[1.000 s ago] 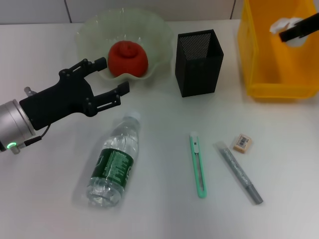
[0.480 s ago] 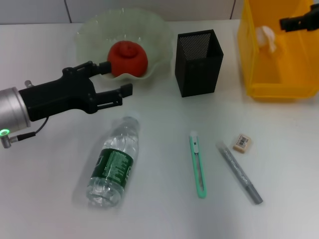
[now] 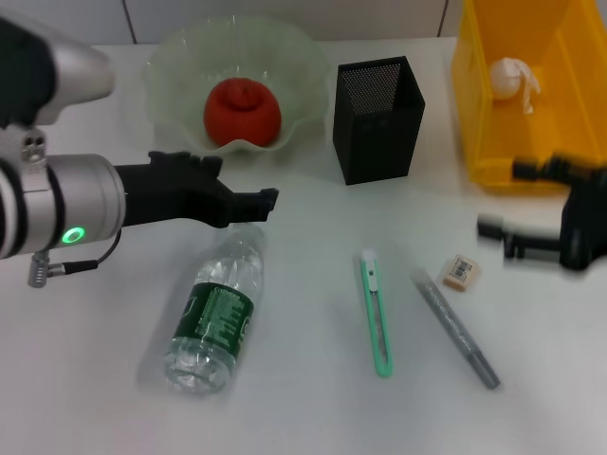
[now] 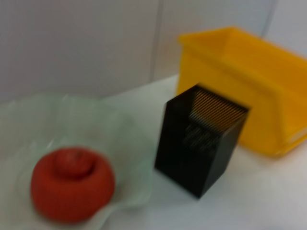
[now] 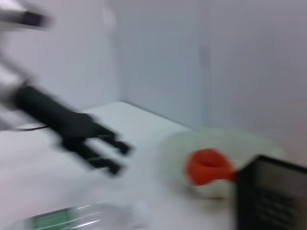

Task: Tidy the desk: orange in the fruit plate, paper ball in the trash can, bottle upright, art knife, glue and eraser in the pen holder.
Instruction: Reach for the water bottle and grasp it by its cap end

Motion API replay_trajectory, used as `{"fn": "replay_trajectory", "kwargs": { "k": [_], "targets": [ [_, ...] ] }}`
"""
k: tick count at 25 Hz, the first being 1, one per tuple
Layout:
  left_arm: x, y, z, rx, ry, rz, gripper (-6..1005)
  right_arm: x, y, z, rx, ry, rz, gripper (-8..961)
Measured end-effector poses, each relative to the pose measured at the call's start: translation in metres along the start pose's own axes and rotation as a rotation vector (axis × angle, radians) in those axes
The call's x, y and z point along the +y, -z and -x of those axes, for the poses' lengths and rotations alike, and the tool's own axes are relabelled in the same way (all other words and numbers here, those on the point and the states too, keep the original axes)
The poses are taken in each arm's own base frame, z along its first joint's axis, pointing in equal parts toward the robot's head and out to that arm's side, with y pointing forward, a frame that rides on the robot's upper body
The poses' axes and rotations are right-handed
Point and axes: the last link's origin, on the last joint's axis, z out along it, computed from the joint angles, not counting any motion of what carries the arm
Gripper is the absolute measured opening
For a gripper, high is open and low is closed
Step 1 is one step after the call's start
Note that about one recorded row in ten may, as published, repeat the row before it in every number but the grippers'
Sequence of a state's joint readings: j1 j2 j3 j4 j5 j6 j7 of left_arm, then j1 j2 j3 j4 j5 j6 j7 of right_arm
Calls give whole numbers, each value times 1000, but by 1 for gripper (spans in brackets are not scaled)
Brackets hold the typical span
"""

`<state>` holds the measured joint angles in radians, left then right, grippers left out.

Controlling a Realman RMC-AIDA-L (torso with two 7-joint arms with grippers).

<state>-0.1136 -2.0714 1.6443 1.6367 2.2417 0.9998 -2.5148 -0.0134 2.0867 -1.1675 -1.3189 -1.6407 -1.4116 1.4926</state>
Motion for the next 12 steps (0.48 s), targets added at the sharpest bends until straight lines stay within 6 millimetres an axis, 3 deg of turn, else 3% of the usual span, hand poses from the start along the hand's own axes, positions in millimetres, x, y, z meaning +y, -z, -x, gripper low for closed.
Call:
{"fn": "replay_trajectory", "kwargs": {
  "k": [1, 5, 12],
  "targets": [
    [2, -2, -1, -35, 15, -26, 764, 0, 0, 0, 0, 0, 0, 839],
    [7, -18, -1, -166, 65, -94, 760, 27, 4, -41, -72, 12, 137, 839],
    [3, -39, 0, -216, 71, -88, 752, 32, 1, -62, -115, -40, 149, 839]
  ]
}}
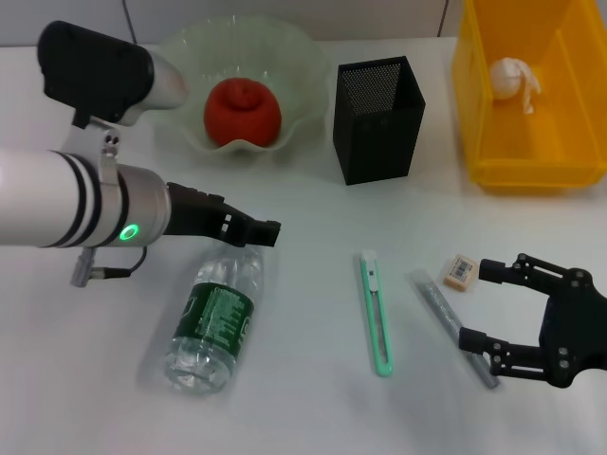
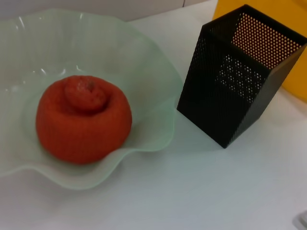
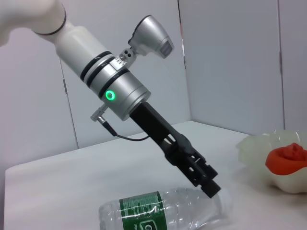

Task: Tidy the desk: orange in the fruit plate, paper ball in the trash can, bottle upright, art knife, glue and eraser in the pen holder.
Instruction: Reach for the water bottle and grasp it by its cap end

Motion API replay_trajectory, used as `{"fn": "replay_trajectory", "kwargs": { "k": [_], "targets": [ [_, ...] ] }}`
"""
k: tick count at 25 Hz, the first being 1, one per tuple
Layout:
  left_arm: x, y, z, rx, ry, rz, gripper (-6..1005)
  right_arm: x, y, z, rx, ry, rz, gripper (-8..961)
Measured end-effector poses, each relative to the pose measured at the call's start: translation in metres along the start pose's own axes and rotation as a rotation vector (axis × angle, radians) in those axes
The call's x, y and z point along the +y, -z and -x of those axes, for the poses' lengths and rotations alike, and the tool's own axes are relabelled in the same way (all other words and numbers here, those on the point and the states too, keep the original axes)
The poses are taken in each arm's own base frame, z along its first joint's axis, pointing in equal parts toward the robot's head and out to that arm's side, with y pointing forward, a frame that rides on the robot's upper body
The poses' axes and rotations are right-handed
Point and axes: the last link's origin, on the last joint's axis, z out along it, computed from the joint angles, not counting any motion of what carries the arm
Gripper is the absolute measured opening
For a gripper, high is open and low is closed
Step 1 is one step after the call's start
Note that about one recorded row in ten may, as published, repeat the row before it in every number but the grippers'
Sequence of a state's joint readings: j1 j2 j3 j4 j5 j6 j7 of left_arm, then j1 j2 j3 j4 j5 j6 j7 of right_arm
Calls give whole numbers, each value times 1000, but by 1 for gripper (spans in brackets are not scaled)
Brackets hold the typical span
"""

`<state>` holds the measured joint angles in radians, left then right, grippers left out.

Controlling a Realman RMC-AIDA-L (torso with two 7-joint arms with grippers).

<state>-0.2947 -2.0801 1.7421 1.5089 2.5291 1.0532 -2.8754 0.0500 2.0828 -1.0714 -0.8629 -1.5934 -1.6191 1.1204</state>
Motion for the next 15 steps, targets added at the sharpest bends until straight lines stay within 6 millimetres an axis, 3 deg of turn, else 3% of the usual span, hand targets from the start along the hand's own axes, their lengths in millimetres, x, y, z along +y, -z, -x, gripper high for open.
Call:
{"fn": "replay_trajectory", "kwargs": {
  "k": [15],
  "targets": [
    [-6, -29, -1, -83, -1, 4, 734, 1, -1, -5, 2, 1, 5, 838]
  ]
}}
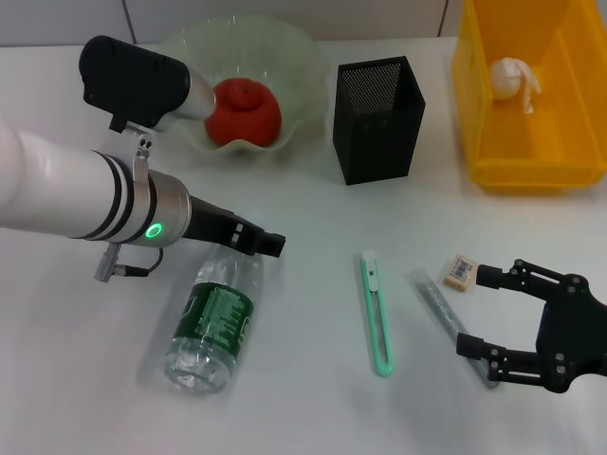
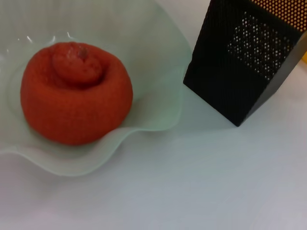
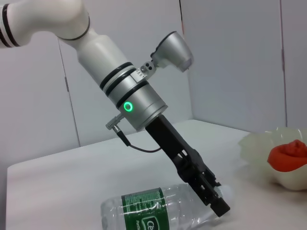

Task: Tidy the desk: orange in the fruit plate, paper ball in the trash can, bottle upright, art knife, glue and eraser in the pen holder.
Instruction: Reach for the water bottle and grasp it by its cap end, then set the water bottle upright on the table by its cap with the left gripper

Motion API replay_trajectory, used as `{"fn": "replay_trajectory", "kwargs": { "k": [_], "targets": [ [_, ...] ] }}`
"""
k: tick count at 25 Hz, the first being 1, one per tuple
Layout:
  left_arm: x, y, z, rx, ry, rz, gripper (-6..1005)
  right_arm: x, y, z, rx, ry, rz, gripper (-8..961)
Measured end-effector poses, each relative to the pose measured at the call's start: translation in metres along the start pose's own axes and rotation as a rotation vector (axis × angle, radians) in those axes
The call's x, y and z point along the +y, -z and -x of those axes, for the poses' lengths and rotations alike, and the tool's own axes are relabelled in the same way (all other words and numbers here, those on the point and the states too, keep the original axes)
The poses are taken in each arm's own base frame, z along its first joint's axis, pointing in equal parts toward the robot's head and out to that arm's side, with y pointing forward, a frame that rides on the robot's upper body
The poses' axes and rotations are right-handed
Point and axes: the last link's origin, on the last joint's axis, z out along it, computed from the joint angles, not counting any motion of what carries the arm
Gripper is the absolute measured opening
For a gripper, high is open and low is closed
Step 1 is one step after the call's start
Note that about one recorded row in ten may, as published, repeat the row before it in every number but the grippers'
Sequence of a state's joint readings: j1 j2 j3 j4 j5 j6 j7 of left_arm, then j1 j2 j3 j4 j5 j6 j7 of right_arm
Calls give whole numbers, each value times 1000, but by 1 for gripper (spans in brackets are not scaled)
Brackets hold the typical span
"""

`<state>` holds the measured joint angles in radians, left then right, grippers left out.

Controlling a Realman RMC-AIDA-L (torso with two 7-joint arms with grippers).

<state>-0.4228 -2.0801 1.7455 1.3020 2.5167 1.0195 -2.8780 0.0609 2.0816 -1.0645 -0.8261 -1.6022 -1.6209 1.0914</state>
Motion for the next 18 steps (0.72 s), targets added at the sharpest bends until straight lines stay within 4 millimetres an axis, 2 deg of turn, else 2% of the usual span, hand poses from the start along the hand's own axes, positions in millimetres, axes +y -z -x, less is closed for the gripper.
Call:
{"fn": "replay_trajectory", "kwargs": {
  "k": [5, 11, 16, 18],
  "targets": [
    [0, -3, -2, -12, -10, -3, 728, 0, 0, 0, 0, -2, 0, 838],
    [-1, -6, -3, -60, -43, -5, 489, 1, 0, -1, 0, -6, 0, 838],
    [8, 0, -8, -50, -94, -3, 473, 1, 1, 0, 1, -14, -1, 838],
    [11, 10, -12, -17, -140, 1, 466, 1, 2, 0, 0, -17, -3, 838]
  ]
}}
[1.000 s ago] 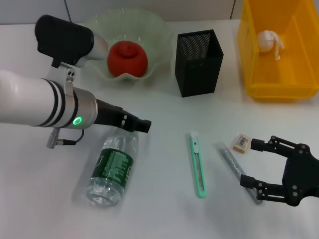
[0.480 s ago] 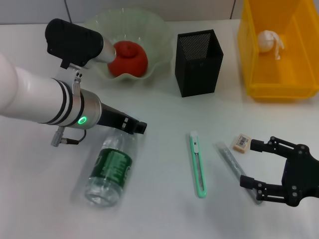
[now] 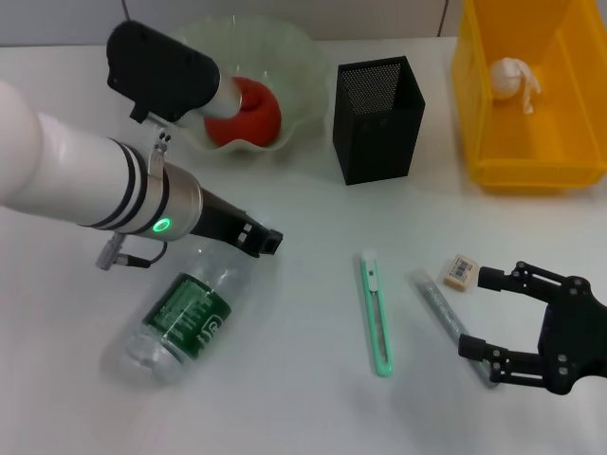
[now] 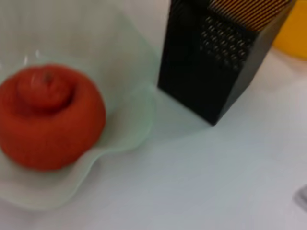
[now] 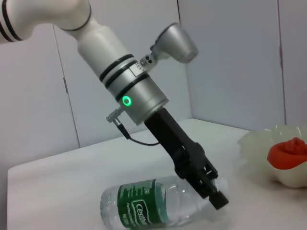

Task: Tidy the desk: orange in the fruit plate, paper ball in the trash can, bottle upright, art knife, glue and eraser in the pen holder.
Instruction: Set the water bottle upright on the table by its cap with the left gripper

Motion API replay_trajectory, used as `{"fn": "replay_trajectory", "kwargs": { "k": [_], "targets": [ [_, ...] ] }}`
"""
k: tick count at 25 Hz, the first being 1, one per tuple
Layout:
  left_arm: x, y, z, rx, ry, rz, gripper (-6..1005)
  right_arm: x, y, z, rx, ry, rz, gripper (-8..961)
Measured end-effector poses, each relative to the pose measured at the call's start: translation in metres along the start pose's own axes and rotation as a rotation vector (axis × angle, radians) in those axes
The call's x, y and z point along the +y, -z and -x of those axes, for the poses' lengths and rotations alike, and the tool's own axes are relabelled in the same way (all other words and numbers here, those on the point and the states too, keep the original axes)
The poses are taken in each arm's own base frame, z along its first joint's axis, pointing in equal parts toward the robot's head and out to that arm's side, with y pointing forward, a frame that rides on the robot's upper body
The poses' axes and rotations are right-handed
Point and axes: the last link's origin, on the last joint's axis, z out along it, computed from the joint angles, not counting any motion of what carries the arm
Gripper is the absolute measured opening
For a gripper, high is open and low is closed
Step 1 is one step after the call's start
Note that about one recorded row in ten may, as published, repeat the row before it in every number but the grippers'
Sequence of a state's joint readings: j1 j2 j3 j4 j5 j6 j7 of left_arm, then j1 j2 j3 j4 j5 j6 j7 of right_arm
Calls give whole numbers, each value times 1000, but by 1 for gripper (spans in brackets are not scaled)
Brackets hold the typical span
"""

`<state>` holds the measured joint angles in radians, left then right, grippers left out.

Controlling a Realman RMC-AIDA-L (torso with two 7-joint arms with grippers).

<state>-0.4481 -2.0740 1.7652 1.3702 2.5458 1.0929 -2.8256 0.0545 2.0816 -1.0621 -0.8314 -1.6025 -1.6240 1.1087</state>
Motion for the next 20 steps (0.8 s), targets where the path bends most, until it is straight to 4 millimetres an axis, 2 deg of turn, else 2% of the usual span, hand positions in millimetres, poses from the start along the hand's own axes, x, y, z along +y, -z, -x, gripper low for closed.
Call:
{"fn": "replay_trajectory", "kwargs": {
  "k": [7, 10, 20],
  "targets": [
    [-6, 23, 0, 99, -52, 22, 452, -1, 1, 2, -11, -2, -6, 838],
    [-13, 35, 7, 186, -95, 68, 451, -2, 0, 4, -14, -5, -1, 838],
    [-32, 57, 23, 405, -132, 107, 449, -4, 0, 6, -15, -14, 2, 837]
  ]
}}
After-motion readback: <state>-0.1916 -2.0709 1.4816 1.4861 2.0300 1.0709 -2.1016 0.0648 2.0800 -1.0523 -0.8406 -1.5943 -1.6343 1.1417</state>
